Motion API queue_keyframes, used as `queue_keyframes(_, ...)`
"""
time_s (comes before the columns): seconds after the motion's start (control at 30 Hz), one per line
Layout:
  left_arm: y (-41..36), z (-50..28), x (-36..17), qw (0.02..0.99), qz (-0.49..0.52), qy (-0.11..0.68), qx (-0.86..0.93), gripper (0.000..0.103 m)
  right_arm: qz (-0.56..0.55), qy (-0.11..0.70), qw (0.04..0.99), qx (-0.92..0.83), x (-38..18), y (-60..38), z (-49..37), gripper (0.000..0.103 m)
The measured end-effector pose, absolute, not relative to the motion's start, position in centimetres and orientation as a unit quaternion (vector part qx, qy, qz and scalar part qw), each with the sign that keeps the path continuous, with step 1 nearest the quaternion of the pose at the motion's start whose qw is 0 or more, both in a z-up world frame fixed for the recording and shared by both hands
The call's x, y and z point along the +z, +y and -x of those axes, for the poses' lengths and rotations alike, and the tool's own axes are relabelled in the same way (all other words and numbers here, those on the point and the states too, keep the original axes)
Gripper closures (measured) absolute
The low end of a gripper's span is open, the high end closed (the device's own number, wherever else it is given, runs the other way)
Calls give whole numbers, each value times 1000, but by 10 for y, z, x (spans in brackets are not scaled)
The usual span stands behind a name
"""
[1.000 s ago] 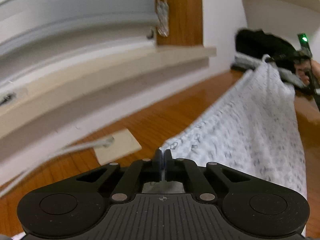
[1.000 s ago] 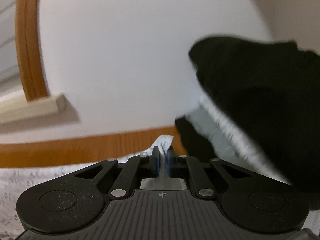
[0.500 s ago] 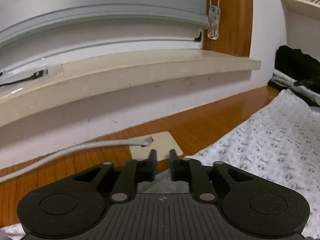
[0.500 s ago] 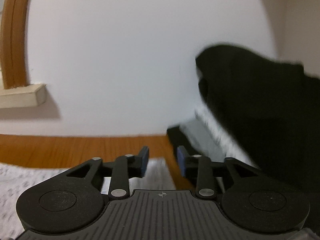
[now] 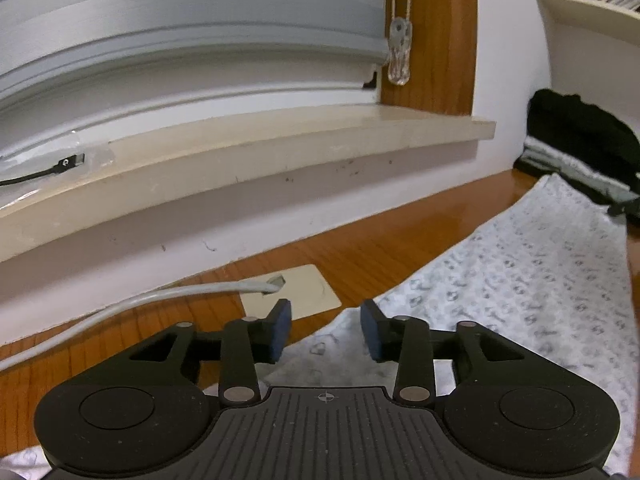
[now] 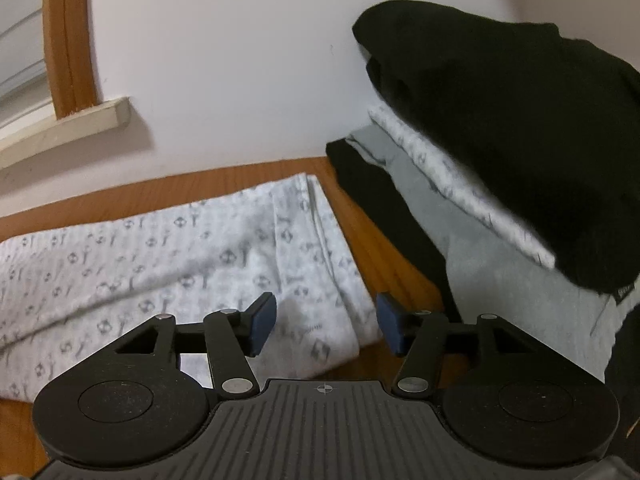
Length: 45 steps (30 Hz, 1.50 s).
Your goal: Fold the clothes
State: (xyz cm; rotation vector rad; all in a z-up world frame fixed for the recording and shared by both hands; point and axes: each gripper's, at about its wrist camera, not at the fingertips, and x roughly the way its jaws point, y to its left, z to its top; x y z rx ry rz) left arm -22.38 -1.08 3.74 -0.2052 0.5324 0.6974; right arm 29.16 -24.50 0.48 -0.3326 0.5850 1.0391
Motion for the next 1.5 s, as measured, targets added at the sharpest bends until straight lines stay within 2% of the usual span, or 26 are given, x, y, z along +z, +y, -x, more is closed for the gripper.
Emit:
queue_keyframes(0.03, -14, 225, 38, 902, 99, 257, 334, 55, 156, 276, 813, 487, 3, -246, -292, 56)
queue_keyframes(0.07, -18, 227, 38, 903, 98, 257, 331, 54, 156, 276, 814, 487, 1, -246, -293, 88)
queue_keyframes(0.1, -20, 228, 37, 902, 96, 260, 331, 53, 155, 269, 817, 486, 2, -248, -293, 97)
queue_keyframes(0.2, -25, 233, 37, 898, 91, 269, 335, 48, 137, 227, 846, 463, 15, -257, -292, 97)
queue_keyframes(0.33, -26, 251, 42, 889, 86, 278, 353, 43, 143, 226, 850, 454, 21, -249, -289, 89)
queue_keyframes(0.4, -26, 269, 47, 883, 83, 281, 367, 40, 155, 211, 849, 459, 22, -241, -277, 65)
queue_keyframes(0.47, -27, 288, 52, 876, 79, 285, 381, 37, 151, 197, 840, 483, 22, -233, -260, 55)
queue_keyframes(0.67, -18, 364, 57, 836, 91, 307, 447, 35, 155, 221, 764, 586, 8, -188, -209, 51)
queue_keyframes(0.73, -18, 392, 60, 821, 99, 307, 471, 35, 165, 224, 753, 596, 3, -177, -202, 47)
queue_keyframes(0.9, -19, 462, 68, 786, 121, 300, 526, 35, 174, 235, 753, 590, -8, -166, -202, 47)
queue_keyframes(0.97, -21, 485, 71, 777, 138, 294, 539, 42, 172, 237, 754, 589, -9, -167, -204, 46)
queue_keyframes(1.03, -22, 495, 70, 773, 147, 297, 540, 47, 169, 240, 754, 587, -10, -168, -206, 42)
queue_keyframes(1.23, -19, 504, 60, 765, 154, 305, 546, 46, 184, 242, 753, 583, -12, -164, -205, 32)
queue_keyframes(1.27, -18, 504, 59, 764, 151, 301, 550, 47, 187, 241, 752, 584, -13, -163, -204, 31)
queue_keyframes(1.3, -17, 504, 58, 764, 148, 297, 553, 53, 190, 240, 752, 584, -13, -162, -203, 31)
queue_keyframes(1.33, -15, 504, 58, 763, 145, 294, 557, 80, 192, 239, 751, 585, -13, -162, -203, 31)
queue_keyframes(1.37, -14, 505, 60, 763, 144, 289, 559, 90, 191, 240, 751, 585, -13, -162, -203, 31)
queue_keyframes(1.43, -12, 508, 66, 755, 139, 271, 581, 93, 189, 241, 751, 585, -13, -163, -204, 31)
queue_keyframes(1.5, -10, 511, 72, 730, 122, 263, 619, 91, 188, 242, 752, 584, -13, -164, -203, 31)
